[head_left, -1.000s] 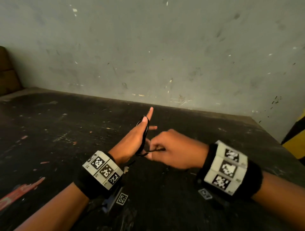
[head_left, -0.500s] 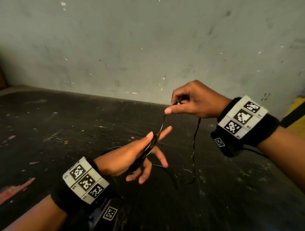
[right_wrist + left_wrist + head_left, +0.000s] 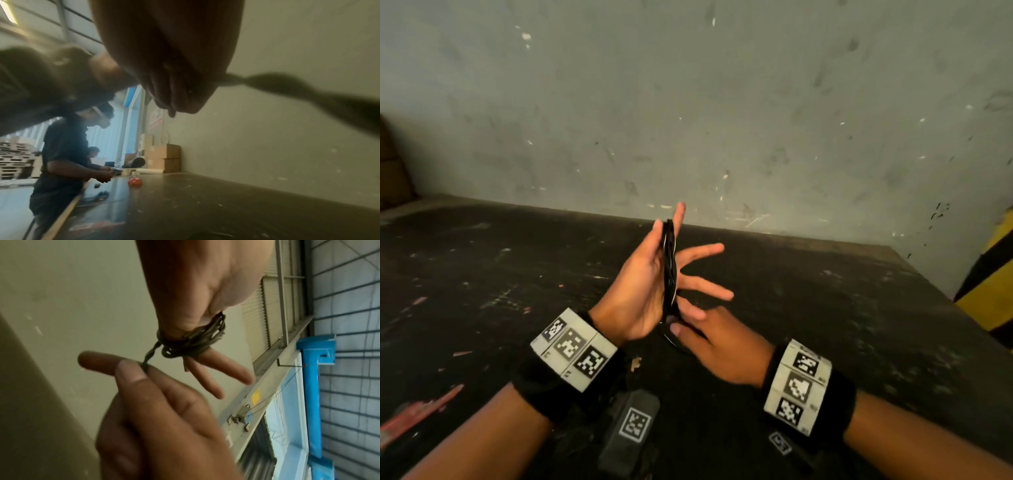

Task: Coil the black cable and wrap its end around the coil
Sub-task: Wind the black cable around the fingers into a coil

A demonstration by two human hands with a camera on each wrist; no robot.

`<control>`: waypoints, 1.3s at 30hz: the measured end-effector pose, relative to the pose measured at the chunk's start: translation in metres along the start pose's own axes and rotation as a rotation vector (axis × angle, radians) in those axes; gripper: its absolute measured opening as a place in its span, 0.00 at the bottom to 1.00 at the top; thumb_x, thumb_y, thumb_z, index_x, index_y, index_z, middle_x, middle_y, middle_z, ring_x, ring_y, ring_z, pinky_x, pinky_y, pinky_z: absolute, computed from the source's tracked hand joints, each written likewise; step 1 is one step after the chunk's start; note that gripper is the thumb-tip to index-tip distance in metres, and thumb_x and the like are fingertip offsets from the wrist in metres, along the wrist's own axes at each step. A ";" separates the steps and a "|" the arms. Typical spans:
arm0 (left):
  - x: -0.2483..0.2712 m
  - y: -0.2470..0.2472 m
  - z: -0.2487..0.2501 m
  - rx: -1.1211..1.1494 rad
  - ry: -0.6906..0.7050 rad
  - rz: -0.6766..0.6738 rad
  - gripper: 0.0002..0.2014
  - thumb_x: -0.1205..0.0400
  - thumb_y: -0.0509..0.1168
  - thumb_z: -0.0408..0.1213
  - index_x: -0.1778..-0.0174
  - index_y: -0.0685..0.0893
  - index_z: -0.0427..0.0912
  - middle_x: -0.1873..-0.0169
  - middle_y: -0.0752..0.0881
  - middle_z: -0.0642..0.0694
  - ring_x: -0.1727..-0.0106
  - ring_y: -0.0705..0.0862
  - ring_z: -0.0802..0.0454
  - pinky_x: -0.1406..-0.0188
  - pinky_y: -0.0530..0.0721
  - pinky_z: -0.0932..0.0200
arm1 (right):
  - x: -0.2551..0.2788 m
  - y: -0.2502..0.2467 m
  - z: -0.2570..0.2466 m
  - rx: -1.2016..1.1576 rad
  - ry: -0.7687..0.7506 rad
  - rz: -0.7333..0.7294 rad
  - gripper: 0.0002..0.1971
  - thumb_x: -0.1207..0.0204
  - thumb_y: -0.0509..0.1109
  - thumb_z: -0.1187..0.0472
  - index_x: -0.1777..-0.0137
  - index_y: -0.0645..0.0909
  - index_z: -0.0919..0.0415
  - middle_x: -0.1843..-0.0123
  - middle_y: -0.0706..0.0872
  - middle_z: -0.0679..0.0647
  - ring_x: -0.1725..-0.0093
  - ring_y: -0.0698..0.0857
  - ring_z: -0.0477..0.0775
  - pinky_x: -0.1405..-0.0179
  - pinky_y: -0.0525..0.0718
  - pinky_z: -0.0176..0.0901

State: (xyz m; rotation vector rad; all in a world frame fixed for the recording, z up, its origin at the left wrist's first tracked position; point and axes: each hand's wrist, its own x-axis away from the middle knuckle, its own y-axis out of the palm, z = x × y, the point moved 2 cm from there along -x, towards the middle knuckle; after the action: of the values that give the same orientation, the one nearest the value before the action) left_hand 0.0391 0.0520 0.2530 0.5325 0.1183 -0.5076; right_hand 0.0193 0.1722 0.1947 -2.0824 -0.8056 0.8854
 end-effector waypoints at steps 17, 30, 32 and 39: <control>0.024 -0.022 -0.031 -0.797 -0.207 0.159 0.36 0.19 0.34 0.62 0.19 0.52 0.44 0.76 0.87 0.52 0.87 0.71 0.61 0.90 0.63 0.67 | -0.019 -0.105 -0.062 0.318 0.015 -0.188 0.06 0.26 0.73 0.54 0.63 0.83 0.50 0.74 0.77 0.39 0.73 0.78 0.32 0.72 0.69 0.28; 0.032 -0.003 -0.019 -0.499 -0.307 -0.165 0.26 0.24 0.45 0.68 0.27 0.60 0.78 0.51 0.85 0.35 0.84 0.74 0.53 0.93 0.63 0.69 | -0.038 -0.145 -0.046 0.259 -0.154 -0.014 0.15 0.32 0.76 0.49 0.69 0.83 0.60 0.83 0.74 0.43 0.81 0.71 0.44 0.78 0.64 0.27; 0.030 0.000 -0.014 -0.315 -0.289 -0.248 0.27 0.23 0.47 0.67 0.25 0.60 0.74 0.48 0.83 0.30 0.84 0.79 0.51 0.94 0.66 0.71 | -0.039 -0.135 -0.028 0.162 -0.100 0.040 0.17 0.29 0.75 0.50 0.71 0.82 0.63 0.81 0.74 0.44 0.80 0.69 0.42 0.77 0.67 0.34; 0.012 0.014 0.008 0.138 -0.150 -0.415 0.26 0.18 0.39 0.60 0.22 0.59 0.68 0.35 0.80 0.28 0.67 0.90 0.36 0.88 0.85 0.55 | -0.023 -0.052 0.011 -0.035 0.053 0.061 0.13 0.17 0.59 0.62 0.50 0.86 0.66 0.49 0.90 0.69 0.52 0.86 0.50 0.46 0.83 0.44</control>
State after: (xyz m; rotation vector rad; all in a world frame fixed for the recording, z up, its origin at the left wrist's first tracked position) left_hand 0.0566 0.0529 0.2638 0.6055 0.0492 -0.9635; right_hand -0.0162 0.1872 0.2382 -2.1622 -0.7379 0.8508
